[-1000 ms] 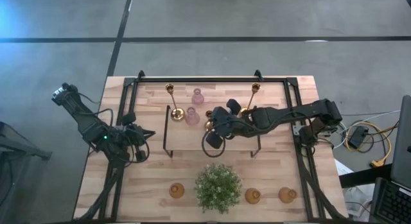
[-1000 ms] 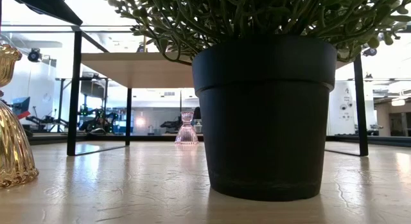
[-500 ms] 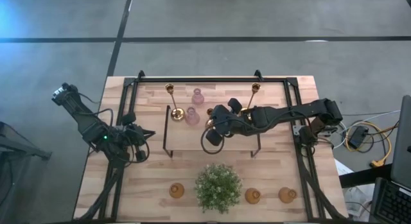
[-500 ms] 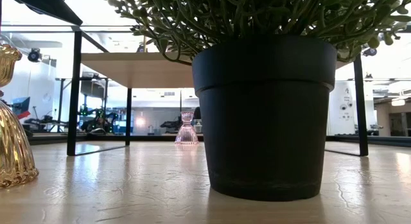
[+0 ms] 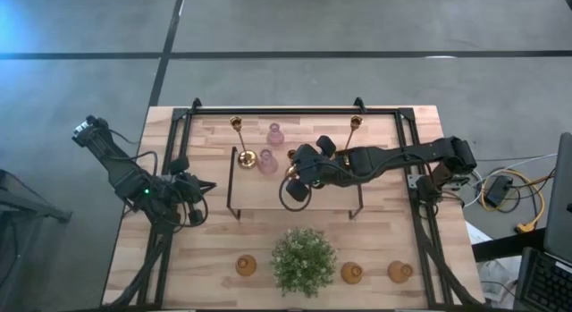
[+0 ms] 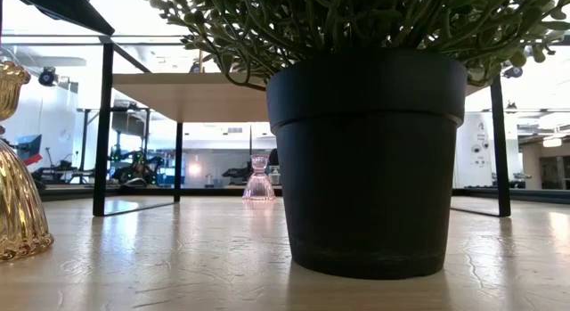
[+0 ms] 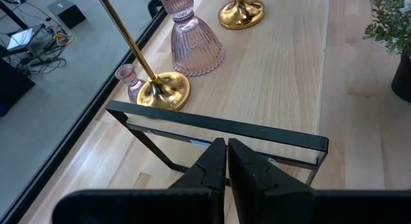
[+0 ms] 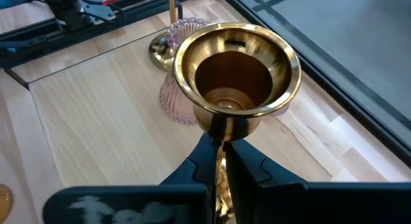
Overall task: Pick & Place candle stick holders
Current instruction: Put the gold candle holder on the shelf, then put the pink vase on the shelf
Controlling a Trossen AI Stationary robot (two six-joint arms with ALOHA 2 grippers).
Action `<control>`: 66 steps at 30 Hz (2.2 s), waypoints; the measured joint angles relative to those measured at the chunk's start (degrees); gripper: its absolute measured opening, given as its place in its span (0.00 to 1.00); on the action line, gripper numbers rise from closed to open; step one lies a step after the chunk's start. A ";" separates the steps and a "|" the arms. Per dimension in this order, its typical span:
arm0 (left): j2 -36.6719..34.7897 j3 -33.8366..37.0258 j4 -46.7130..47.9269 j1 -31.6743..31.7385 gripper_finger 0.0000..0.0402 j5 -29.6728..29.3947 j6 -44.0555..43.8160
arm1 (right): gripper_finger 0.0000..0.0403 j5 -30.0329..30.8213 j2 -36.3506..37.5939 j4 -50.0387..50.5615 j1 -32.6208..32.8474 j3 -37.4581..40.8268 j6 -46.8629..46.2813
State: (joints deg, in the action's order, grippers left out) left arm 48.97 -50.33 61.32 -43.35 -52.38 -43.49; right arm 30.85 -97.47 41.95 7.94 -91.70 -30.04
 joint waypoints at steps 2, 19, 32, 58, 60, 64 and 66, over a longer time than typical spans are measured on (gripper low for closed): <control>0.00 0.00 0.00 0.00 0.05 0.00 0.00 | 0.03 -0.92 0.00 -0.13 -0.22 0.00 0.01; 0.00 0.00 0.00 0.02 0.05 -0.01 -0.02 | 0.03 -1.34 0.00 0.92 -0.61 0.00 0.41; 0.00 0.00 0.00 0.01 0.05 0.00 0.00 | 0.19 -1.58 -0.29 3.11 -0.61 0.13 1.73; 0.00 0.00 0.00 0.00 0.05 -0.02 0.00 | 0.55 -2.41 0.20 6.01 0.12 0.11 1.72; 0.00 0.00 0.00 0.01 0.05 -0.01 0.00 | 0.55 -2.43 0.62 6.11 0.49 0.09 1.99; -0.01 0.00 0.01 0.01 0.05 0.00 0.00 | 0.56 -2.41 1.59 6.37 1.39 0.09 2.06; 0.00 0.00 0.00 0.01 0.05 -0.01 0.00 | 0.56 -2.39 2.08 6.90 2.20 0.04 1.98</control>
State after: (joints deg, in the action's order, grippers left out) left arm 48.97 -50.33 61.32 -43.34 -52.39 -43.48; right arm 28.47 -95.40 48.85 10.14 -91.66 -28.06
